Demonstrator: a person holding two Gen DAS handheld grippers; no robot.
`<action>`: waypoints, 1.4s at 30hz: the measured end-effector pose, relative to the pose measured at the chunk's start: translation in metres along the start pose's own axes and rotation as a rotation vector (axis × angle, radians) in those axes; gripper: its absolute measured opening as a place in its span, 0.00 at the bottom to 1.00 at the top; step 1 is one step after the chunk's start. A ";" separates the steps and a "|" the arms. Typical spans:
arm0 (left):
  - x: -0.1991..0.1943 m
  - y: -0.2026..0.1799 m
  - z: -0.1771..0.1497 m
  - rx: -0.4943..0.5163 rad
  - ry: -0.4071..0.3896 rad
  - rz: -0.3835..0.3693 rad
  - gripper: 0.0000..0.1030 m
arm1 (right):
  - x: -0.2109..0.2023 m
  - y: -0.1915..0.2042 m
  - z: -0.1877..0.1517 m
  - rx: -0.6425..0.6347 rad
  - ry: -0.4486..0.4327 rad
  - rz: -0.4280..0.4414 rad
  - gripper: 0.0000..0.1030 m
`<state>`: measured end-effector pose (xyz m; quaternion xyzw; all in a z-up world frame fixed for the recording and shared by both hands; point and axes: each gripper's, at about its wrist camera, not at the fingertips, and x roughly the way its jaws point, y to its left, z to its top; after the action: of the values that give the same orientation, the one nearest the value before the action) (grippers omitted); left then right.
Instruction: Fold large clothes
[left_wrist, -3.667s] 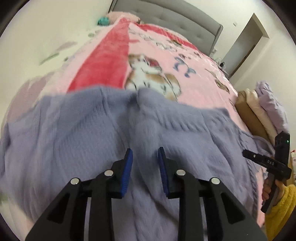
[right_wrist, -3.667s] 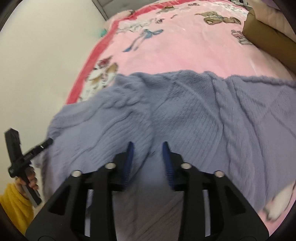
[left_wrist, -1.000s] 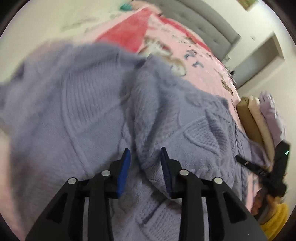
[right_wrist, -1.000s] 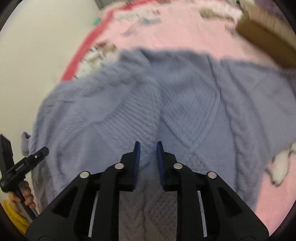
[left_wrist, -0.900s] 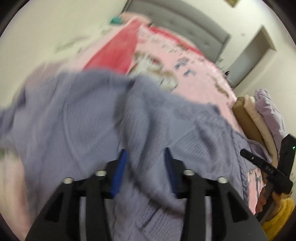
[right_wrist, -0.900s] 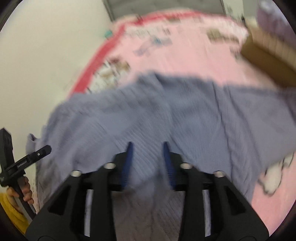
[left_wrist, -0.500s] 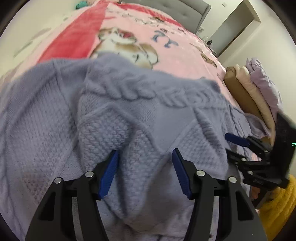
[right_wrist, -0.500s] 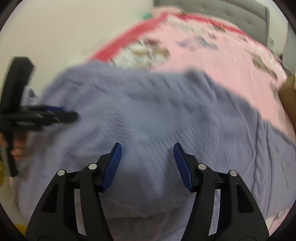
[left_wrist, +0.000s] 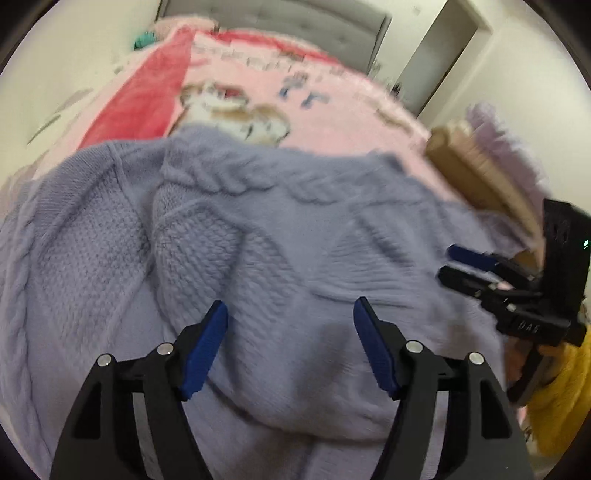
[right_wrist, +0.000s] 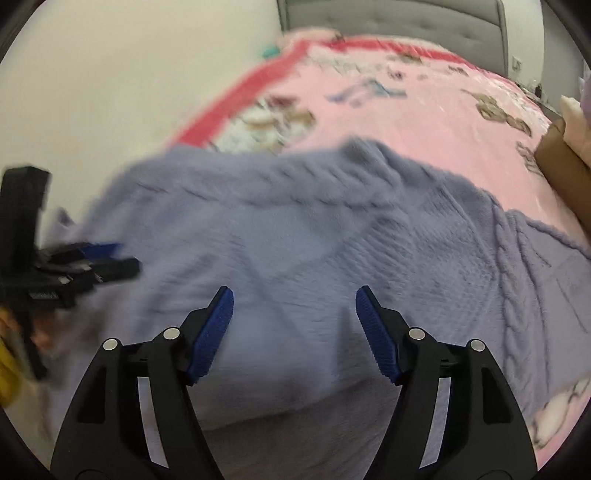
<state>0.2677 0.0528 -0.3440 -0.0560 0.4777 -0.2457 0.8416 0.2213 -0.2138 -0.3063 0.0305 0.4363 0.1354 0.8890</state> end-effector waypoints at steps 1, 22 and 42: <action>-0.005 -0.003 -0.005 0.003 -0.016 0.012 0.71 | -0.002 0.006 -0.002 -0.021 0.000 -0.010 0.64; -0.069 0.043 -0.023 -0.063 -0.071 0.321 0.86 | -0.010 0.032 -0.017 -0.064 0.068 -0.100 0.75; -0.185 0.303 -0.141 -0.999 -0.561 0.628 0.75 | -0.006 0.089 0.007 0.021 0.124 -0.001 0.75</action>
<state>0.1809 0.4240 -0.3758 -0.3603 0.2904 0.2873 0.8387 0.2040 -0.1295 -0.2826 0.0313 0.4919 0.1319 0.8600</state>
